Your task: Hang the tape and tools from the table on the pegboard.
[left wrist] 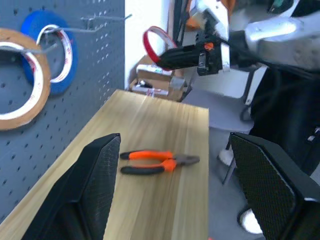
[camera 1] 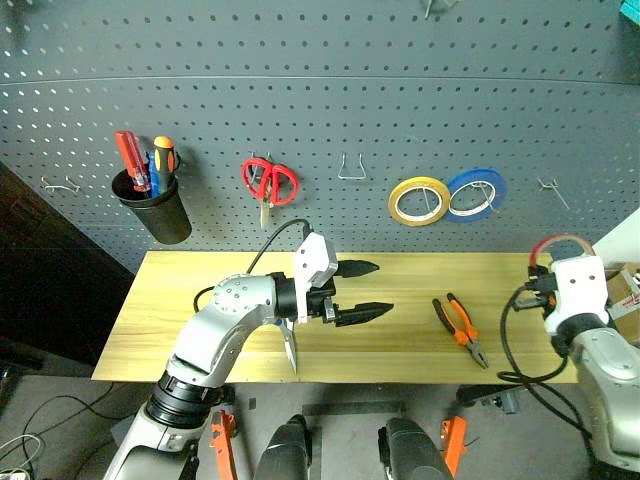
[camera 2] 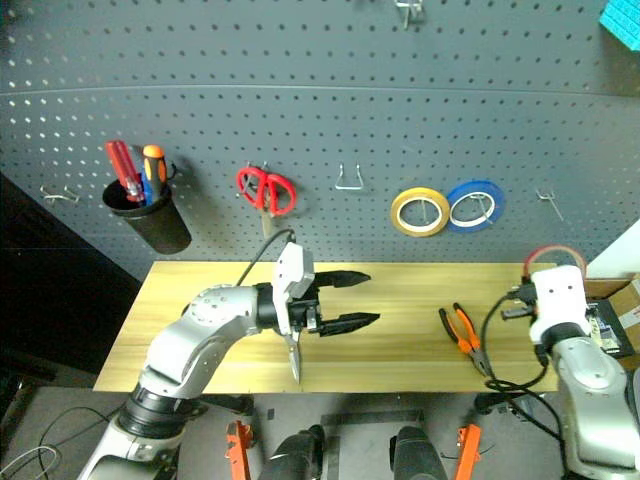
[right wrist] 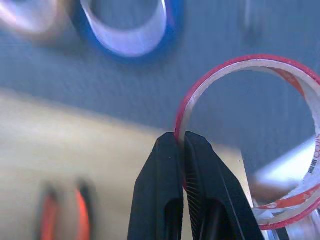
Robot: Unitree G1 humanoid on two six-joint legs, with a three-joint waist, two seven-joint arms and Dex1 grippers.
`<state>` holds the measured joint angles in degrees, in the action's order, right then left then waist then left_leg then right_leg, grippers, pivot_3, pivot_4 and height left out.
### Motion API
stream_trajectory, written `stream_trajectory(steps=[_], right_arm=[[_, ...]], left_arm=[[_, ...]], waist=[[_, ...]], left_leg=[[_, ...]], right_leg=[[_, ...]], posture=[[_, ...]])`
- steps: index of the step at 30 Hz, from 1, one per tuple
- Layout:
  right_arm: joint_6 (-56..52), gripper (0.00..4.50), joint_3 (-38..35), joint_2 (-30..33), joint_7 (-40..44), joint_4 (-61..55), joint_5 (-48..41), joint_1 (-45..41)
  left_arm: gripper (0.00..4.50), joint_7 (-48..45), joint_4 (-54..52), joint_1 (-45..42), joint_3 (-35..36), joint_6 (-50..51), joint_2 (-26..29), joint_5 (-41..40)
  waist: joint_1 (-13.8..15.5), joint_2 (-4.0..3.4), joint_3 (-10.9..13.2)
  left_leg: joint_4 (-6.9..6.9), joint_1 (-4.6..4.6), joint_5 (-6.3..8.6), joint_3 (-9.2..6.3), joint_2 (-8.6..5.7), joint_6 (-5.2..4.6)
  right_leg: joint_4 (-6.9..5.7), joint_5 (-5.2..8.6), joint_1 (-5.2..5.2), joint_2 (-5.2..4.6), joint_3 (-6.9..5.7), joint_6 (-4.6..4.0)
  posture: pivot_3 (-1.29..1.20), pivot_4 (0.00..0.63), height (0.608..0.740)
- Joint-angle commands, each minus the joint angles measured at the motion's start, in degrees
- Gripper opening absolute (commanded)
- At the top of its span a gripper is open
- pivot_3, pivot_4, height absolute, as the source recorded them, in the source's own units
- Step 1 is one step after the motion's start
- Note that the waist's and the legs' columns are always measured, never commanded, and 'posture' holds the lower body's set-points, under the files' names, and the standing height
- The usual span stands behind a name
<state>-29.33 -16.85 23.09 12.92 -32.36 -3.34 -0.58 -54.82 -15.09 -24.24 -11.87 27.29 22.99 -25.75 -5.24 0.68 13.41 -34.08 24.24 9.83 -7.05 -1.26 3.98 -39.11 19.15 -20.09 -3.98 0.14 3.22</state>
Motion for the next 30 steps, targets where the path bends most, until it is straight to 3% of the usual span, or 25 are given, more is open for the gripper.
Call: stream_trajectory(steps=[1,7,11,15,21,24,29,30], right_arm=[[3.1,0.03,-3.1,0.8,-1.6,1.4,-0.8,-5.4],[6.2,0.03,-5.3,2.8,0.0,13.4,-3.0,-13.3],[10.3,0.03,-5.7,3.8,2.8,29.3,-6.2,-21.0],[12.3,0.03,-5.1,4.1,4.8,34.9,-7.8,-23.4],[11.3,1.66,-3.2,3.3,5.0,30.9,-7.5,-18.9],[5.7,2.69,-2.1,3.9,3.7,24.3,-6.0,-12.5],[-13.8,4.35,1.7,4.4,1.9,12.9,-6.3,-4.3],[-19.9,4.46,3.2,4.7,1.0,11.4,-5.9,-4.1]], left_arm=[[3.70,1.1,-1.5,-1.0,0.7,-0.9,-0.9,-0.6],[3.70,3.0,-0.8,-1.5,0.9,-1.6,-2.3,-0.2],[3.70,4.3,-0.3,-1.6,1.3,-3.2,-5.0,-0.7],[3.70,4.9,-0.5,-1.6,1.8,-2.4,-6.3,-1.7],[3.70,6.2,0.7,-1.9,4.0,-0.1,-5.8,-3.2],[3.70,3.0,3.3,-1.0,2.9,-5.4,-1.3,1.7],[3.70,-2.3,10.2,0.5,1.6,-15.7,6.5,9.3],[3.70,-3.8,10.9,0.8,1.4,-15.9,7.6,9.3]], waist=[[0.1,0.02,0.0],[0.4,0.05,0.0],[0.1,0.05,0.0],[0.1,0.05,0.0],[0.2,0.05,0.0],[0.3,0.05,0.0],[0.1,0.04,0.0],[0.1,0.03,0.0]], left_leg=[[-0.01,0.00,-0.02,0.05,-0.01,-0.04],[-0.02,-0.10,-0.08,0.27,-0.01,-0.14],[0.00,-0.12,-0.06,0.63,-0.02,-0.20],[0.04,-0.23,-0.05,0.71,0.04,-0.23],[0.03,-0.19,0.00,0.78,0.00,-0.30],[0.05,-0.20,0.00,0.76,0.02,-0.30],[0.04,-0.23,0.00,0.81,0.02,-0.31],[0.05,-0.24,0.00,0.80,0.03,-0.31]], right_leg=[[0.01,-0.03,-0.01,0.00,0.08,0.06],[0.03,-0.16,-0.01,0.00,0.33,0.06],[0.02,-0.23,-0.14,-0.03,0.69,0.13],[-0.02,-0.23,-0.13,0.00,0.74,0.13],[0.03,-0.23,-0.14,-0.05,0.79,0.13],[0.00,-0.23,-0.16,-0.04,0.78,0.13],[-0.01,-0.23,-0.17,-0.04,0.85,0.13],[-0.02,-0.23,-0.17,-0.03,0.85,0.13]], posture=[[-0.17,0.203,0.740],[-0.16,0.199,0.740],[-0.15,0.198,0.740],[-0.14,0.198,0.740],[-0.14,0.201,0.740],[-0.13,0.205,0.740],[-0.14,0.209,0.740],[-0.15,0.211,0.740]])
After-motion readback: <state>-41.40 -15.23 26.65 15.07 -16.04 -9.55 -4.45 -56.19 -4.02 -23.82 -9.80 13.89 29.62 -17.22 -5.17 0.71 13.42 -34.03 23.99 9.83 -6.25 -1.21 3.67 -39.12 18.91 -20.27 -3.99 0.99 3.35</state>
